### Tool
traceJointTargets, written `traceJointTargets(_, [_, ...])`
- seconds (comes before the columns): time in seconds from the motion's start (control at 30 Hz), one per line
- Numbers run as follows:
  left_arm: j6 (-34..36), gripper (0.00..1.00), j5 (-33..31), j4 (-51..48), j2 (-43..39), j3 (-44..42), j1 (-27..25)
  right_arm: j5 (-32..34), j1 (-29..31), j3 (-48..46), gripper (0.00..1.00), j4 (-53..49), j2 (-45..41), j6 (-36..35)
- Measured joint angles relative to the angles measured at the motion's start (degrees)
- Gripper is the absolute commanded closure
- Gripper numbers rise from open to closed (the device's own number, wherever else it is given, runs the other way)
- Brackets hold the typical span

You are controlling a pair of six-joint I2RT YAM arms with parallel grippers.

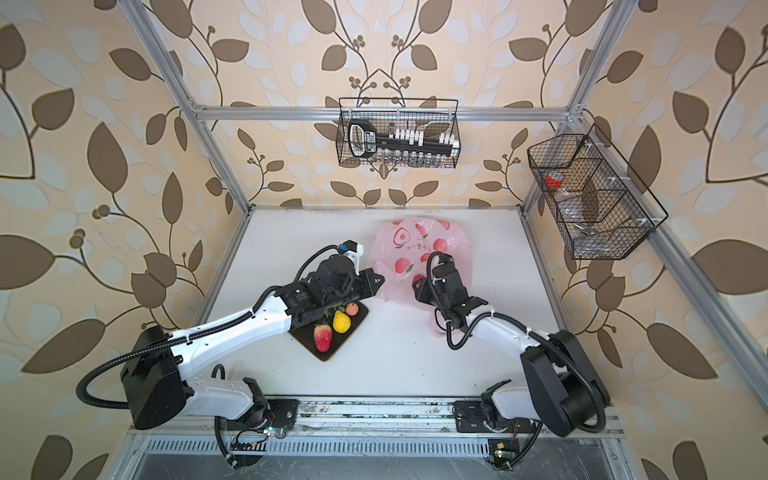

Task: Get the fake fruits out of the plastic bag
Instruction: 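Grasp the red fake fruit inside the bag with the right gripper and lift, then lower the red fruit onto the dark mat with the right gripper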

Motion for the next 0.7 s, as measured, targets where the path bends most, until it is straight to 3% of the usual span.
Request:
traceJointTargets(0.23, [-2.6, 0.98, 0.6, 2.1, 1.4, -2.0, 0.0, -1.9, 0.1, -3.9, 0.57, -9.2, -17.0, -0.7])
traceJointTargets(0.37, [-3.8, 0.68, 1.9, 2.8, 1.4, -5.2, -0.6, -0.2, 0.1, -3.3, 0.57, -13.0, -23.1, -1.8])
traceJointTargets(0.53, [-4.5, 0.28, 1.6, 0.0, 0.3, -7.3, -2.8, 1.0, 0.1, 2.9, 0.57, -15.6, -21.1, -4.2])
traceJointTargets(0.7, [-3.0, 0.12, -5.0, -7.7, -9.7, -7.2, -3.0, 1.6, 3.4, 11.3, 0.57, -14.5, -14.1, -6.6])
